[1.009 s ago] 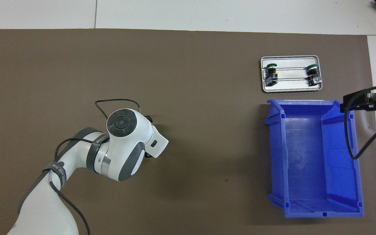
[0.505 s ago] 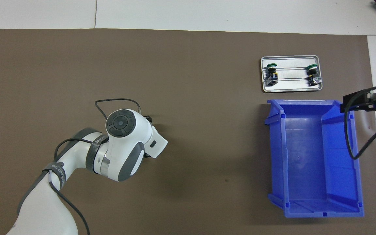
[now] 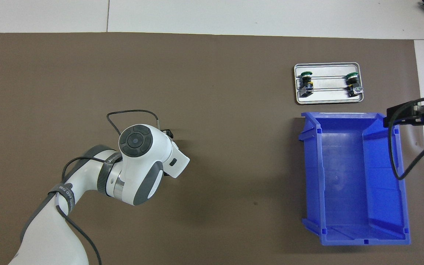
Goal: Place and press button with both arms
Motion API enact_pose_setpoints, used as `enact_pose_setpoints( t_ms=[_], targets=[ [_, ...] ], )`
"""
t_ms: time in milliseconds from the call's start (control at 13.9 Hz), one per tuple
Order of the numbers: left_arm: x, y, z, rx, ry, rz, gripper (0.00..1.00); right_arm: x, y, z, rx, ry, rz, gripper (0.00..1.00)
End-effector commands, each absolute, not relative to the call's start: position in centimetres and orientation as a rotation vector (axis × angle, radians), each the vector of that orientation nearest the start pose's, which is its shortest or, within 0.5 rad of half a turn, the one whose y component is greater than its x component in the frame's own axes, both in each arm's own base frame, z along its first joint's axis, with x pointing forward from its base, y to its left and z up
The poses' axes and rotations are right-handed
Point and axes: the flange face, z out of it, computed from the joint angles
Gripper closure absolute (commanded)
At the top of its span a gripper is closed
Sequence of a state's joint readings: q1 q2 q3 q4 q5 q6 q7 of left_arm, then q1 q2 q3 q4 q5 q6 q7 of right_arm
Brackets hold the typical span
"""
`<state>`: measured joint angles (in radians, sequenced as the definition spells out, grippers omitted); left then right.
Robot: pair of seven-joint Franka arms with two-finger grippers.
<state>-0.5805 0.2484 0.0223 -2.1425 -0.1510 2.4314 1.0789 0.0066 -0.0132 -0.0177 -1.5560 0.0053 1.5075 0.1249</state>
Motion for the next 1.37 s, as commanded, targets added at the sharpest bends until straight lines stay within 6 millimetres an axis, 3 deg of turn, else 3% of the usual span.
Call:
enact_pose_setpoints(
  t_ms=[0, 288, 433, 865, 1298],
  targets=[
    [47.9, -29.5, 28.7, -2.324, 2.223, -0.119, 0.55, 53.6, -0.5, 63.3, -3.117, 0.178, 0.064, 0.00],
    [48.5, -29.4, 28.9, -2.323, 2.205, -0.170, 0.75, 53.6, -0.5, 63.4, -3.117, 0.178, 0.061, 0.00],
    [49.1, -28.6, 29.1, -2.343, 2.180, -0.178, 0.79, 53.6, -0.5, 63.4, -3.117, 0.178, 0.061, 0.00],
    [52.3, -26.5, 31.0, -2.428, 2.086, -0.230, 0.81, 53.6, -0.5, 63.4, -3.117, 0.178, 0.061, 0.00],
    [56.9, -22.6, 36.5, -2.688, 2.001, -0.235, 0.79, 53.6, -0.5, 63.4, -3.117, 0.178, 0.061, 0.00]
  ],
)
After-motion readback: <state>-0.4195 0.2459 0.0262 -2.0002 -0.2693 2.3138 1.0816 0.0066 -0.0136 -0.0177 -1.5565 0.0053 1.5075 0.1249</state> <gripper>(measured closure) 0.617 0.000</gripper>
